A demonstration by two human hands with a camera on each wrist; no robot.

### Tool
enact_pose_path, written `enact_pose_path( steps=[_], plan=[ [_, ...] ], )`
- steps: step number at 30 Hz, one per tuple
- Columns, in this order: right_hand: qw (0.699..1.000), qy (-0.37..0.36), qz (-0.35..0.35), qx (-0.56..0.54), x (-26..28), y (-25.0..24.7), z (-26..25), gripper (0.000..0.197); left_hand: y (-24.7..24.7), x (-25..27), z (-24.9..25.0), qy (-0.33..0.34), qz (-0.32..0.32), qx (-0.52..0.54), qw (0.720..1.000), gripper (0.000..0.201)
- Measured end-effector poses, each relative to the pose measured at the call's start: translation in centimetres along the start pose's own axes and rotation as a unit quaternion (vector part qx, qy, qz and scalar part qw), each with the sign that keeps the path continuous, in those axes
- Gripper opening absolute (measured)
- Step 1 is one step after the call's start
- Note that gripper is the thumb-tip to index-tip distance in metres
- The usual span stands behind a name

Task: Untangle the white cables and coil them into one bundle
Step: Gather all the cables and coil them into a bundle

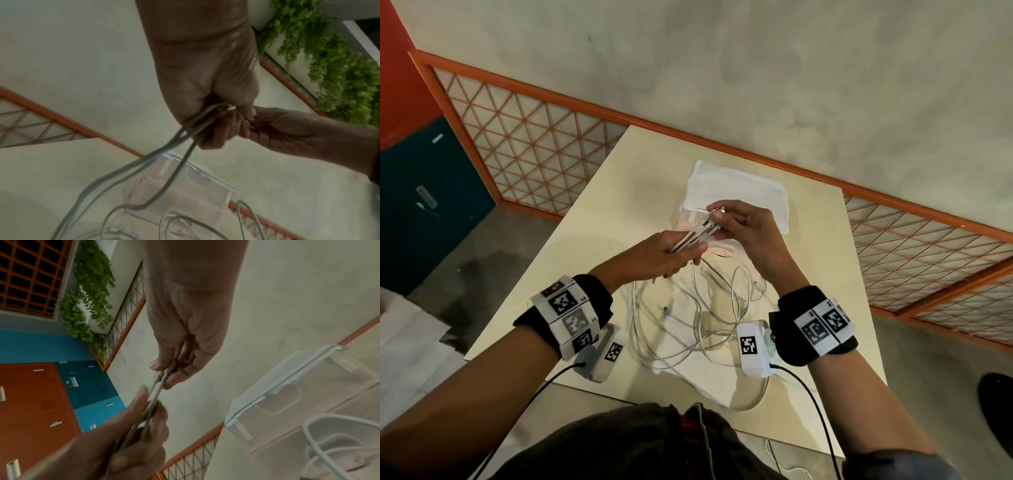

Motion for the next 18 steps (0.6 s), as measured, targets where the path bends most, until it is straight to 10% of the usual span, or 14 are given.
enact_pose_path(
  steps=[6, 12, 16, 18],
  plan=[
    [0.999, -0.035, 0.032, -0.014, -0.2, -0.3, -0.7, 0.028, -1.5, 0.5, 0.8, -0.002, 0.029, 0.039, 0.999, 0.039],
    [0.973, 0.041, -0.205, 0.099, 0.1, 4.8, 2.5, 0.098, -2.1, 0.0, 4.8, 0.063, 0.066, 0.285, 0.954, 0.040],
    [0.953, 0.014, -0.239, 0.185, 0.3, 7.4, 3.2, 0.017, -2.0, -0.3, 7.1, 0.101, 0.051, 0.334, 0.936, 0.040],
    [0.949, 0.006, -0.233, 0.214, 0.2, 7.3, 3.7, 0.021, -2.6, -0.1, 7.7, 0.121, 0.063, 0.329, 0.934, 0.041]
  ],
)
Point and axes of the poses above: each hand's wrist, its own x-axis away from the middle knuckle, its own y-axis out of the palm, z = x × y, the point moved 4 cm from there along -x, towards the middle knuckle, and after that the axes turned 6 degrees about x, right-handed, at the moved point
